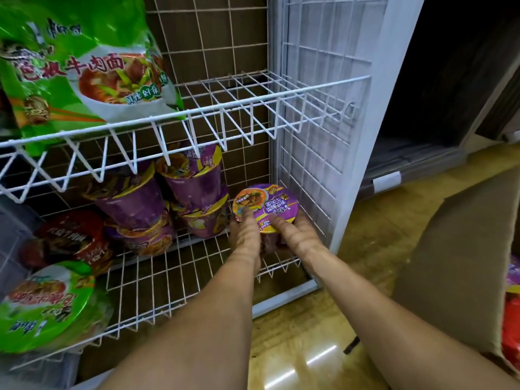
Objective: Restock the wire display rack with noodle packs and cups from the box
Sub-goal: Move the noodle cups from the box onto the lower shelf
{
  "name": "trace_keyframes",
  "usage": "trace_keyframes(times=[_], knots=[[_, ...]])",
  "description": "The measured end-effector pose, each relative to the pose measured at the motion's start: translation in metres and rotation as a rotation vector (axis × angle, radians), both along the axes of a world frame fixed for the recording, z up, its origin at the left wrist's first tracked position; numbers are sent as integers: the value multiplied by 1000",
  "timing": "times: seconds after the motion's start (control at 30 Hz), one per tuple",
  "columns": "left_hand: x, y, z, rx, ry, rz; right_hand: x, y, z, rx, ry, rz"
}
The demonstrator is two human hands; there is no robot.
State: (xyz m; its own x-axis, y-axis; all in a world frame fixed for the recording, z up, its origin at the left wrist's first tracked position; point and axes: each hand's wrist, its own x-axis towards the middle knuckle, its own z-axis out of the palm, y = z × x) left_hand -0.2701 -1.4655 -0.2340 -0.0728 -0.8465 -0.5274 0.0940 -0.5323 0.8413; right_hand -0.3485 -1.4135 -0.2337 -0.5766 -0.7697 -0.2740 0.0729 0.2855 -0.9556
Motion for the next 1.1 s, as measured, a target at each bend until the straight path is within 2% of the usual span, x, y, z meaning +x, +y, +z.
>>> trace_keyframes(times=[0.13,0.3,0.4,0.53,0.77,1.1], knots=[[0,0,-12,60,49,3,-2,0,-8,16,-5,33],[-15,-4,-22,25,-18,67,-8,-6,-18,-2,-54,13],[-22,-8,-30,27,-88,78,-8,-11,-20,18,28,-7],[-23,-2,-24,89,47,91,-7,-19,-22,20,41,-16],[-22,-8,-23,86,75,117,-8,-32,-29,-59,-58,-55],[-26,-25,-23,10,135,176,-10,-48,-24,-118,29,-3]])
